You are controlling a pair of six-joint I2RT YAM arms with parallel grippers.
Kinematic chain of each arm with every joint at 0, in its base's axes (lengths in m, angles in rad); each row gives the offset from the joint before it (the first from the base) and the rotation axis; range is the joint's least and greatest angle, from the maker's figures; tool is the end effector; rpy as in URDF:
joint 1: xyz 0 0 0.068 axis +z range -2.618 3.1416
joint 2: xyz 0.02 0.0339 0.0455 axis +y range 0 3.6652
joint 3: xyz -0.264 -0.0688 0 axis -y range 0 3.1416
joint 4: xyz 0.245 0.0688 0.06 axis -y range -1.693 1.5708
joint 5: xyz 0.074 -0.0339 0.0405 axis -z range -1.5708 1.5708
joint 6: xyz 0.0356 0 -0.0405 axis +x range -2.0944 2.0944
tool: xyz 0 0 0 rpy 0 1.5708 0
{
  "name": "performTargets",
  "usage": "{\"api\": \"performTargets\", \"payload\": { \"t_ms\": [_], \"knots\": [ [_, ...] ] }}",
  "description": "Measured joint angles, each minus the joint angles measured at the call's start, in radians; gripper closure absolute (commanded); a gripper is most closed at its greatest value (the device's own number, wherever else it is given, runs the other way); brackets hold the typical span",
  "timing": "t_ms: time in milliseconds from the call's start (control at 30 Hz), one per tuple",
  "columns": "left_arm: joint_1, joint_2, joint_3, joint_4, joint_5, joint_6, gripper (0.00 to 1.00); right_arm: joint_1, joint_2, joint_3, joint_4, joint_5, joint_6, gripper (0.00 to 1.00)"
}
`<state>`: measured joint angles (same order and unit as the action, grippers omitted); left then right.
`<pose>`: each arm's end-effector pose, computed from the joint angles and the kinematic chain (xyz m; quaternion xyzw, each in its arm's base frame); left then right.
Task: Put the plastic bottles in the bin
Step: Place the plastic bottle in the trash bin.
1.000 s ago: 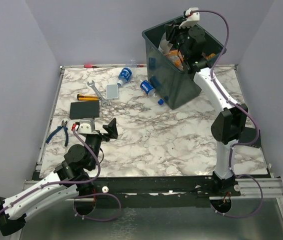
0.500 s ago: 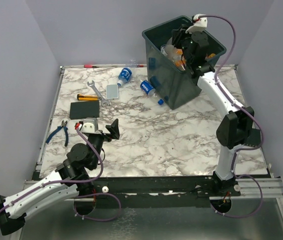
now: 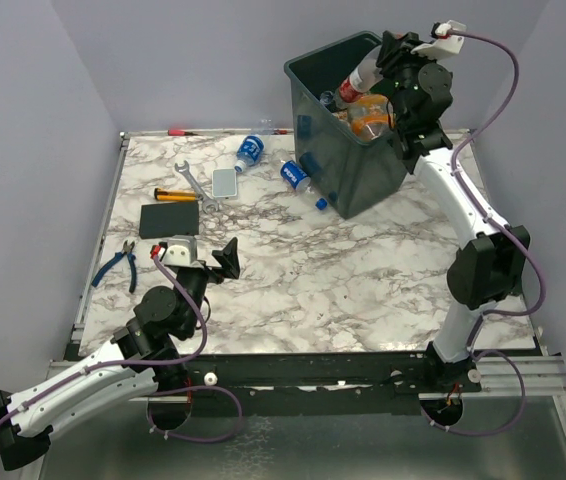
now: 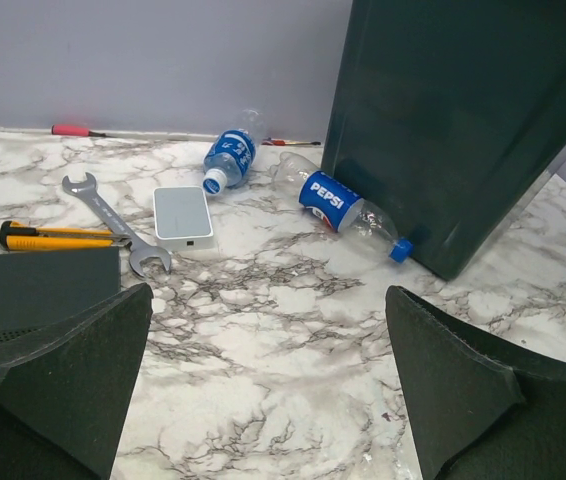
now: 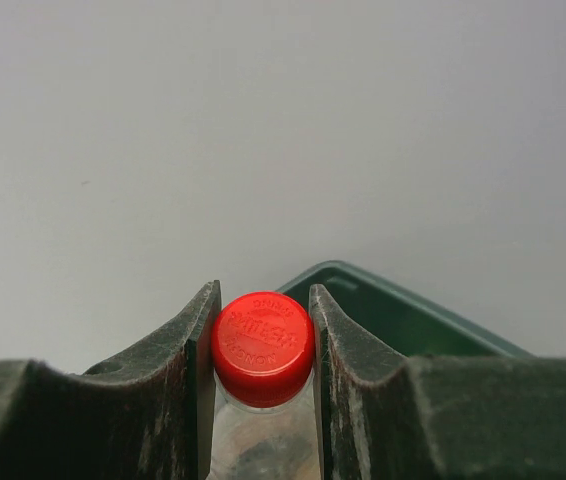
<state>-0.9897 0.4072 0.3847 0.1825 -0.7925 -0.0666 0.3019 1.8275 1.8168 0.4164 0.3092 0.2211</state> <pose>0.0879 -0.0877 0.2883 0.0033 0.6664 -0.1378 0.7328 0.4155 0.1180 0.4688 0.1065 0.5483 0.1315 0.8190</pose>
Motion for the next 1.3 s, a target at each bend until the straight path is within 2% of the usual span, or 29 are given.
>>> {"api": "performTargets", "payload": {
  "t_ms": [167,367,400,433,567,633,900,1133,1300],
  "knots": [
    [0.0,0.0,0.0,0.0,0.0,0.0,0.01,-0.032,0.035,-0.002,0.043,0.076,0.008,1.0],
    [0.0,0.006,0.0,0.0,0.0,0.0,0.01,-0.046,0.096,-0.038,0.133,0.09,0.042,1.0],
    [0.0,0.009,0.0,0.0,0.0,0.0,0.01,-0.046,0.105,-0.038,0.141,0.087,0.045,0.96],
    [0.0,0.011,0.0,0.0,0.0,0.0,0.01,-0.046,0.11,-0.038,0.146,0.081,0.046,0.89],
    [0.0,0.014,0.0,-0.001,0.0,0.0,0.01,-0.046,0.108,-0.048,0.159,0.039,0.043,0.47],
    [0.0,0.014,0.0,-0.001,0.0,0.0,0.01,-0.046,0.097,-0.062,0.159,0.017,0.041,0.38],
    [0.0,0.016,0.0,-0.001,0.003,0.0,0.01,-0.046,0.026,-0.101,0.086,-0.01,0.028,0.3],
    [0.0,0.015,0.0,-0.001,0.011,0.0,0.01,-0.046,-0.134,-0.154,0.037,0.013,-0.003,0.3],
    [0.0,0.016,0.0,-0.001,0.018,0.0,0.01,-0.049,-0.209,-0.083,-0.121,0.033,-0.005,0.29]
  ]
}}
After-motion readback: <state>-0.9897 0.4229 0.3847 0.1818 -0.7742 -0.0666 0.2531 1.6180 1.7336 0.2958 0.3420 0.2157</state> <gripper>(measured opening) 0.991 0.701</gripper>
